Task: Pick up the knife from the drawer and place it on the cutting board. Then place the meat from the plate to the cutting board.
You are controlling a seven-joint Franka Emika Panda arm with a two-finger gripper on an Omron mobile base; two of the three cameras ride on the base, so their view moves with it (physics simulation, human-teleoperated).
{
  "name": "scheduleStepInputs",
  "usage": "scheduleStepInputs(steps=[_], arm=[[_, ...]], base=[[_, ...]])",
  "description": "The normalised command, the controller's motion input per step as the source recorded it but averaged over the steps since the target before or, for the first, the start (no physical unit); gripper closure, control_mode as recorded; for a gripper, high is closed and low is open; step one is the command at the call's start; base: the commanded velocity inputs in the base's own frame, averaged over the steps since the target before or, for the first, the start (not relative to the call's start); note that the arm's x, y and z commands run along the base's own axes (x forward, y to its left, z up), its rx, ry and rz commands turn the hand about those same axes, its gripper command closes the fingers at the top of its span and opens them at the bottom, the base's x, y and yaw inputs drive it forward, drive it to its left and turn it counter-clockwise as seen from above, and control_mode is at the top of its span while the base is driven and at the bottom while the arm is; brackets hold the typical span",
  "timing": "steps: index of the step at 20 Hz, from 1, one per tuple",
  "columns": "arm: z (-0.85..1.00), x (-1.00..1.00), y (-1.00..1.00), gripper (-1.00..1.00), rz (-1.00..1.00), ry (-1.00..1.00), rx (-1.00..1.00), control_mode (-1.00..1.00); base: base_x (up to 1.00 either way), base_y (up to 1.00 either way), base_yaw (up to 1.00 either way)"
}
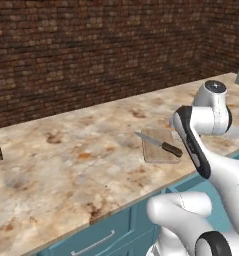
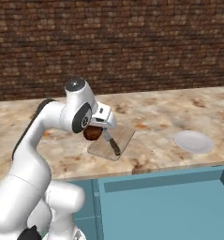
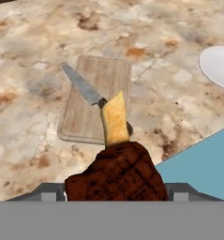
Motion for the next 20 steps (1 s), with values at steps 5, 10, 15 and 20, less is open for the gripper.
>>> scheduleStepInputs(steps=[5,10,15,20], arm=[[-0.16,1.0,0.18,1.0,0.07,0.19,0.0,-1.0],[-0.49,0.94,0.19,1.0,0.02,0.21,0.0,-1.0],[-0.65,0.83,0.07,1.0,0.0,0.13,0.0,-1.0],[-0.6,0.6,-0.01,1.0,0.02,0.12,0.02,-1.0]], base=[[0.0,0.0,0.0],[0.0,0.0,0.0],[0.0,0.0,0.0],[0.0,0.0,0.0]])
